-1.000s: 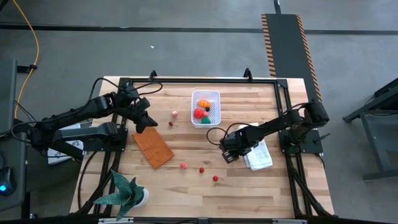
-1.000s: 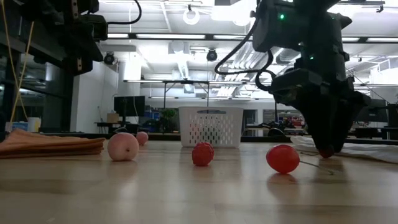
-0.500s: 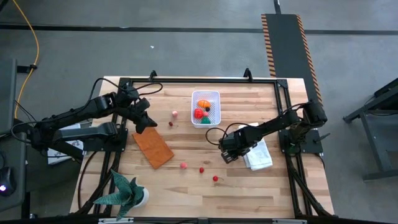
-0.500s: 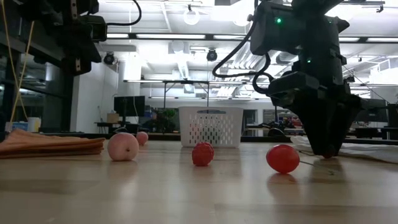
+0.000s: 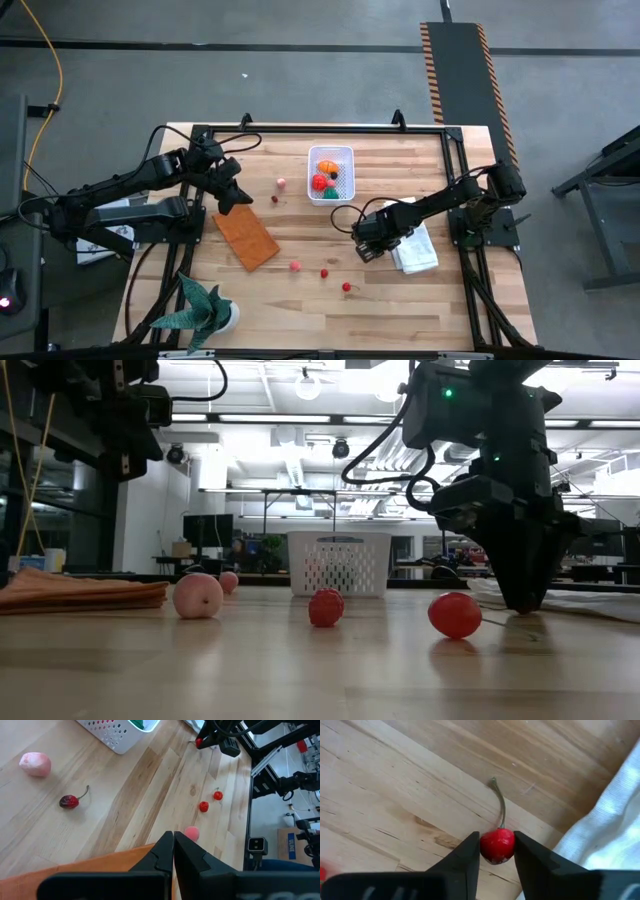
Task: Pick and placing Produce into tupperware
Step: Put the red cherry into the white bin
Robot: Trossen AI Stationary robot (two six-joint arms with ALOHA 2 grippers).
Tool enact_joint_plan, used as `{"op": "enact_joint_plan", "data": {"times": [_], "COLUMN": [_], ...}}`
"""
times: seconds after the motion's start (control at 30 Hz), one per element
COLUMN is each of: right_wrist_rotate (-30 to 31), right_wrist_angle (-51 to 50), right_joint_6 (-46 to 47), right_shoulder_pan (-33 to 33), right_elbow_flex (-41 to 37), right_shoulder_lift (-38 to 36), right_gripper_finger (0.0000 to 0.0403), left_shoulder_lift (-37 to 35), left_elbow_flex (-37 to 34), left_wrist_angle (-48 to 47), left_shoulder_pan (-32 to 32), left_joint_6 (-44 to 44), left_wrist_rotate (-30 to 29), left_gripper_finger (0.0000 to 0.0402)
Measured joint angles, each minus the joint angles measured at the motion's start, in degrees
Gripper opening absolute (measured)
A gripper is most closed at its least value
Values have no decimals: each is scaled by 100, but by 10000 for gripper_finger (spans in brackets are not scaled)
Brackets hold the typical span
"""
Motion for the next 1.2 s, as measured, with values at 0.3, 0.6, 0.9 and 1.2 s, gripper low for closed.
{"op": "enact_joint_plan", "data": {"times": [0.3, 0.6, 0.9, 1.2], "right_wrist_rotate": [-1, 157, 777, 1661], "right_wrist_angle": [2, -173, -1132, -1331], "right_joint_6": [-30, -304, -148, 11], "right_shoulder_pan": [0, 0, 0, -2], "right_elbow_flex": [3, 429, 544, 544], "right_shoulder_lift": [0, -241, -1547, -2897], "right_gripper_finger": [95, 94, 94, 94], "left_shoulder_lift": [0, 0, -2, -2], "left_elbow_flex": [0, 0, 0, 0], "left_wrist_angle": [0, -14, 1, 4], "left_shoulder_pan": [0, 0, 0, 0], "left_joint_6": [-2, -3, 3, 1], "left_wrist_rotate": [0, 0, 1, 0], "left_gripper_finger": [3, 3, 3, 3]}}
